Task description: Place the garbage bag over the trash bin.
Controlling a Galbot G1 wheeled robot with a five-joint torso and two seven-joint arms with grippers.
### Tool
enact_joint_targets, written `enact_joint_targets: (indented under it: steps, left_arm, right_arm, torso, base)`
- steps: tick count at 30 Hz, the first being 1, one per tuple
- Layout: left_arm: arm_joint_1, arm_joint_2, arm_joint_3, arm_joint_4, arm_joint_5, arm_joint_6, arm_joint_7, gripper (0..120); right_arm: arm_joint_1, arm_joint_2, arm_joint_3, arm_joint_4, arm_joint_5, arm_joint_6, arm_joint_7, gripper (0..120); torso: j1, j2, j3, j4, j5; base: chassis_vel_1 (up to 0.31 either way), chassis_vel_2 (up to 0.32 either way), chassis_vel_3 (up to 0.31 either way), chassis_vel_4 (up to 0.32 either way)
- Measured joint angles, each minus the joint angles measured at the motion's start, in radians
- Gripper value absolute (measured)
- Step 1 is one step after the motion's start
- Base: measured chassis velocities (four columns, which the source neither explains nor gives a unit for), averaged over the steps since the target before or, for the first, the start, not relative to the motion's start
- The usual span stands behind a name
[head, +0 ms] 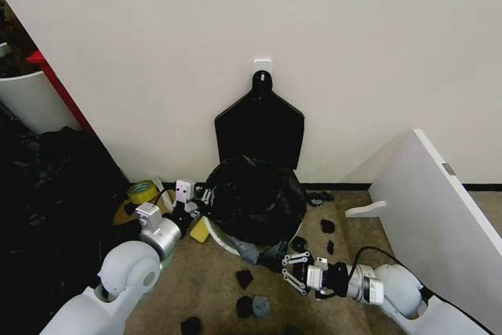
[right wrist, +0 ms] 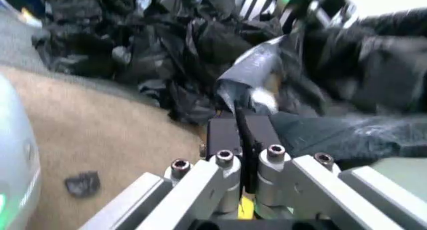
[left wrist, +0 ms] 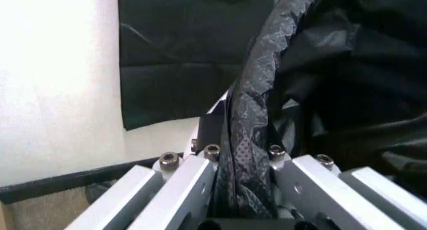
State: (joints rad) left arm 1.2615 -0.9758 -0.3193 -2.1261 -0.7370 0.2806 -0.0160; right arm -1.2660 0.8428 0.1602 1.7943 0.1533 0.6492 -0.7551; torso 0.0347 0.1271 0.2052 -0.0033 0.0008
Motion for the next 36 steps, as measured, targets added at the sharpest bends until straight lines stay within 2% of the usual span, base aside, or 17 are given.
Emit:
enact_joint_targets:
  steps: [8,16,22,27,31,36]
  left_arm:
    - [0.014,0.003,-0.015,-0.036,-0.027,0.014,-0.012,1]
    - [0.033,-0.011,-0.012,-0.098,-0.079,0.051,-0.049,1]
    - [0.05,-0.044,0.02,-0.12,-0.098,0.048,-0.067,1]
    - [0.06,-0.082,0.057,-0.108,-0.1,0.018,-0.07,1]
    - [0.061,-0.122,0.09,-0.065,-0.102,-0.034,-0.063,1]
    - [0.055,-0.136,0.1,-0.033,-0.124,-0.046,-0.061,1]
  right_arm:
    - [0.0,0.012,0.024,-0.028,-0.026,0.022,-0.061,0]
    - [0.014,0.05,0.033,-0.065,-0.193,0.038,0.062,0]
    - [0.037,0.091,0.013,-0.097,-0.242,0.045,0.08,0]
    - [0.048,0.116,-0.004,-0.123,-0.241,0.048,0.086,0]
    - [0.057,0.129,-0.04,-0.14,-0.152,0.048,0.088,0]
    - [0.064,0.136,-0.055,-0.156,-0.119,0.064,0.111,0]
  torso:
    - [0.0,0.0,0.0,0.0,-0.0002]
    - [0.0,0.0,0.0,0.0,-0.0001]
    - [0.0,0.0,0.0,0.0,0.0]
    - [0.0,0.0,0.0,0.0,0.0]
    - [0.0,0.0,0.0,0.0,0.0001]
    - [0.0,0.0,0.0,-0.0001,0.0]
  base:
    - [0.0,0.0,0.0,0.0]
    - [0.0,0.0,0.0,0.0]
    - [0.0,0.0,0.0,0.0]
    - [0.0,0.0,0.0,0.0]
    - [0.0,0.0,0.0,0.0]
    - [0.0,0.0,0.0,0.0]
